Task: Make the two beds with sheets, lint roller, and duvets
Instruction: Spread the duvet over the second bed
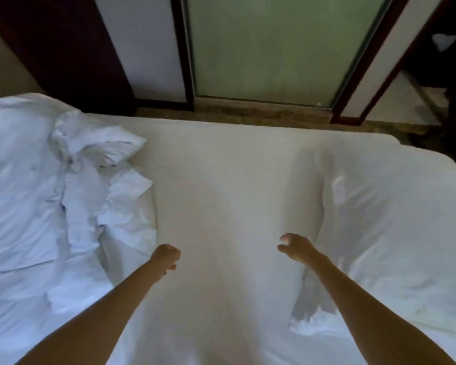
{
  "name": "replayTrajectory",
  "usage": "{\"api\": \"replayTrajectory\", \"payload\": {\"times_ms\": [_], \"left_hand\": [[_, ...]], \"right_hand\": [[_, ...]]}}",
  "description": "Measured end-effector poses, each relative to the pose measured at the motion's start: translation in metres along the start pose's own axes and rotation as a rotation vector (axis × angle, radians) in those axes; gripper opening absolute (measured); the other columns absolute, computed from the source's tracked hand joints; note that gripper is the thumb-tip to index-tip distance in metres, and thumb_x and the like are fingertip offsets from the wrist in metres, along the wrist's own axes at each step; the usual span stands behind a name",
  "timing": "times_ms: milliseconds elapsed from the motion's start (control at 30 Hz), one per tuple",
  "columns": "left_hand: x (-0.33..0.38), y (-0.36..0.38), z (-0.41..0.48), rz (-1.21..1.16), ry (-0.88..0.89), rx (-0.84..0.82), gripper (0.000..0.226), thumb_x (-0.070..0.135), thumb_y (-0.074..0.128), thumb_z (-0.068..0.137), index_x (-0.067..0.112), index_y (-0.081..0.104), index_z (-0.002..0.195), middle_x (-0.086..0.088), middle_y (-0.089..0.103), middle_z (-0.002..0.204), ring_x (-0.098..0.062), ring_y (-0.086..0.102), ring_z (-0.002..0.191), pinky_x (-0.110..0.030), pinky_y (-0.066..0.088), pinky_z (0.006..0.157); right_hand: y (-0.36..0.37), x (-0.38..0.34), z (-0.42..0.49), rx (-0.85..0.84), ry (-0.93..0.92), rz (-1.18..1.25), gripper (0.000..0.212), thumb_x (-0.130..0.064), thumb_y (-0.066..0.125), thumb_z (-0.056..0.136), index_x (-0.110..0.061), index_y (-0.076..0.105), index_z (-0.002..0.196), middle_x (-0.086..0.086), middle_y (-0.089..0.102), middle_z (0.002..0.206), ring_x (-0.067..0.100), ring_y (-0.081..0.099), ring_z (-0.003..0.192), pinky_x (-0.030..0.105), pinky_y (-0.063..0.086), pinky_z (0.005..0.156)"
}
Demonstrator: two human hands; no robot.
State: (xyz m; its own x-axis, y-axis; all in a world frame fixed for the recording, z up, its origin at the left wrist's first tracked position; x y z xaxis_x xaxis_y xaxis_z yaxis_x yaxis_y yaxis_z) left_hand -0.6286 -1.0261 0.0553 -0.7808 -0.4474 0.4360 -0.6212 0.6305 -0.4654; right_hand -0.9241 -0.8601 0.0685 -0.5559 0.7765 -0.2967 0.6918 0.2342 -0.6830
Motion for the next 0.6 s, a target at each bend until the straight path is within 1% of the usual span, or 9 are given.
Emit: {"api": "replayTrajectory", "payload": {"times_ms": [167,200,233,267,300,367,433,500,600], "left_hand": [[-0.105,-0.183,0.039,-0.069,0.045,0.215,0.024,0.005,0.052,0.091,0.017,0.053,0.070,-0.001,0.054,0.071,-0.024,0.056,0.077,-0.024,0.040,0.057],[-0.128,-0.220,0.045,-0.091,0.087,0.326,0.018,0.003,0.062,0.083,0.014,0.059,0.069,-0.001,0.056,0.070,-0.022,0.056,0.070,-0.021,0.042,0.054],[-0.158,-0.246,0.057,-0.256,0.004,0.189,0.016,-0.002,0.077,0.065,0.008,0.063,0.064,-0.005,0.059,0.064,-0.021,0.057,0.057,-0.019,0.043,0.047],[-0.182,-0.275,0.076,-0.249,0.023,0.163,0.026,-0.004,0.086,0.043,0.002,0.064,0.056,-0.009,0.059,0.057,-0.020,0.057,0.048,-0.019,0.044,0.041],[-0.206,-0.307,0.088,-0.187,0.071,0.287,0.032,-0.004,0.089,0.033,-0.002,0.064,0.054,-0.013,0.059,0.056,-0.021,0.060,0.047,-0.020,0.047,0.042],[-0.254,-0.356,0.101,-0.384,-0.046,0.325,0.026,0.001,0.084,0.057,-0.005,0.069,0.077,-0.010,0.062,0.070,-0.021,0.063,0.063,-0.024,0.053,0.063],[-0.288,-0.396,0.101,-0.409,-0.152,0.505,0.033,0.011,0.064,0.085,-0.002,0.060,0.115,-0.013,0.064,0.104,-0.026,0.062,0.096,-0.030,0.046,0.090],[-0.319,-0.427,0.121,-0.244,-0.203,0.523,0.052,0.019,0.061,0.088,0.003,0.044,0.135,-0.020,0.048,0.135,-0.033,0.045,0.126,-0.036,0.035,0.103],[-0.346,-0.456,0.152,-0.195,-0.267,0.553,0.089,0.034,0.072,0.080,0.021,0.017,0.150,-0.017,0.008,0.153,-0.038,0.022,0.137,-0.050,0.029,0.107]], "right_hand": [[0.080,-0.224,0.009,-0.131,-0.242,-0.171,0.042,-0.029,0.052,0.095,-0.015,0.049,0.134,0.004,0.050,0.139,0.019,0.048,0.125,0.021,0.036,0.097],[0.099,-0.268,0.007,-0.157,-0.279,-0.190,0.042,-0.029,0.053,0.094,-0.015,0.049,0.134,0.005,0.050,0.139,0.019,0.049,0.125,0.021,0.036,0.095],[0.119,-0.310,0.007,-0.182,-0.311,-0.198,0.043,-0.029,0.053,0.094,-0.015,0.048,0.134,0.006,0.050,0.139,0.020,0.049,0.125,0.021,0.037,0.094],[0.139,-0.350,0.006,-0.203,-0.337,-0.199,0.045,-0.029,0.053,0.094,-0.014,0.046,0.136,0.007,0.048,0.140,0.021,0.048,0.126,0.021,0.037,0.094],[0.159,-0.389,0.008,-0.224,-0.356,-0.195,0.048,-0.030,0.054,0.094,-0.014,0.043,0.138,0.009,0.047,0.141,0.022,0.047,0.127,0.021,0.037,0.094],[0.196,-0.464,0.011,-0.227,-0.396,-0.172,0.057,-0.033,0.055,0.093,-0.012,0.036,0.142,0.011,0.043,0.143,0.023,0.045,0.128,0.022,0.036,0.093],[0.227,-0.532,0.015,-0.194,-0.428,-0.076,0.068,-0.035,0.060,0.090,-0.011,0.029,0.146,0.012,0.037,0.147,0.025,0.040,0.132,0.025,0.035,0.098],[0.254,-0.589,0.022,-0.188,-0.415,0.096,0.080,-0.036,0.066,0.086,-0.012,0.023,0.148,0.010,0.032,0.150,0.025,0.034,0.136,0.030,0.030,0.106],[0.291,-0.647,0.045,-0.191,-0.337,0.413,0.098,-0.033,0.077,0.076,-0.013,0.016,0.149,0.004,0.029,0.151,0.022,0.032,0.138,0.030,0.027,0.112]]}}
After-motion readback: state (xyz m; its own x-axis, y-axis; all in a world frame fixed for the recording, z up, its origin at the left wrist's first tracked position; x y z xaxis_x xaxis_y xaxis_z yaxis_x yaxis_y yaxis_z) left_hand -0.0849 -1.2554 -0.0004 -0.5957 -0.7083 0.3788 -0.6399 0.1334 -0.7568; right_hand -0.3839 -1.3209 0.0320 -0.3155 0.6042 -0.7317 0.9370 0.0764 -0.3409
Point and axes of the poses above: each hand's wrist, its own z-axis towards the middle knuckle, its own y-axis out of the palm, x = y × z, the point moved 4 cm from there along z, towards the middle knuckle
